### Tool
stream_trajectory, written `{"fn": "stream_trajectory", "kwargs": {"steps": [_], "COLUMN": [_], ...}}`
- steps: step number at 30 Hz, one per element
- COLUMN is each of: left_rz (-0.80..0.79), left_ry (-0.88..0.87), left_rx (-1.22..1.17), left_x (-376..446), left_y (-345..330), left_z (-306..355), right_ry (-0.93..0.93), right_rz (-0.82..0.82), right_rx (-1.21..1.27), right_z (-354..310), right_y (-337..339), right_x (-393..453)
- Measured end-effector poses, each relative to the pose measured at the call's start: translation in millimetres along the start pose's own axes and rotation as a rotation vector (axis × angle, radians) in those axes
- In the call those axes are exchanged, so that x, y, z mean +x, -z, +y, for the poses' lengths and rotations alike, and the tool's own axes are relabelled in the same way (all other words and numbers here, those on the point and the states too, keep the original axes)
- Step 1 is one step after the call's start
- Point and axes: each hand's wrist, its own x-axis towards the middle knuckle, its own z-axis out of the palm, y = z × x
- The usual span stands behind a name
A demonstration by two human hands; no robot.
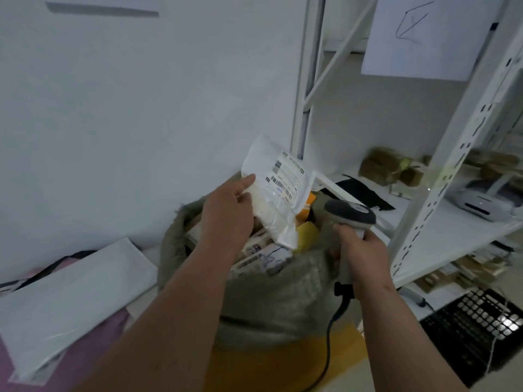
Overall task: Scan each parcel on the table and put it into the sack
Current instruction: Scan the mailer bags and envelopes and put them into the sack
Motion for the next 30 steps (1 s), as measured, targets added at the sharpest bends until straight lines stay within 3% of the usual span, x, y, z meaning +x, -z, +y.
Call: {"fn": "stream_trajectory", "kwargs": {"steps": [5, 9, 16, 19, 21, 25, 28, 30], "left_rz": [0.029, -0.102, -0.264, -0.338, -0.294, -0.039, -0.2, -0.341], "left_ry": [0.049, 0.082, 0.104, 0.118, 0.076, 0.028, 0.031, 0.1], "left_rx": [0.122, 0.384, 0.965, 1.109, 1.136, 1.085, 1.017, 0.822], "left_x": [11.6, 15.8, 19.3, 21.9, 20.4, 19.3, 17.4, 13.0], "left_y": [-41.1, -58.8, -80.9, -90.7, -96.4, -97.6, -105.0, -111.0], "left_z": [14.2, 9.3, 10.1, 13.3, 11.9, 8.3, 13.0, 16.0], "right_ry": [-0.213, -0.319, -0.166, -0.044, 0.024, 0.064, 0.067, 0.068], "right_rz": [-0.207, -0.323, -0.145, -0.104, -0.101, -0.091, -0.079, -0.088], "right_rx": [0.054, 0.02, 0.191, 0.288, 0.329, 0.366, 0.4, 0.402], "right_z": [5.5, 14.4, -12.8, -37.3, -45.4, -43.4, -39.1, -37.1], "right_y": [1.2, -0.5, 21.1, 28.2, 33.3, 43.1, 48.8, 51.3], "right_x": [55.5, 74.4, 97.7, 97.7, 94.1, 93.6, 92.4, 90.6]}}
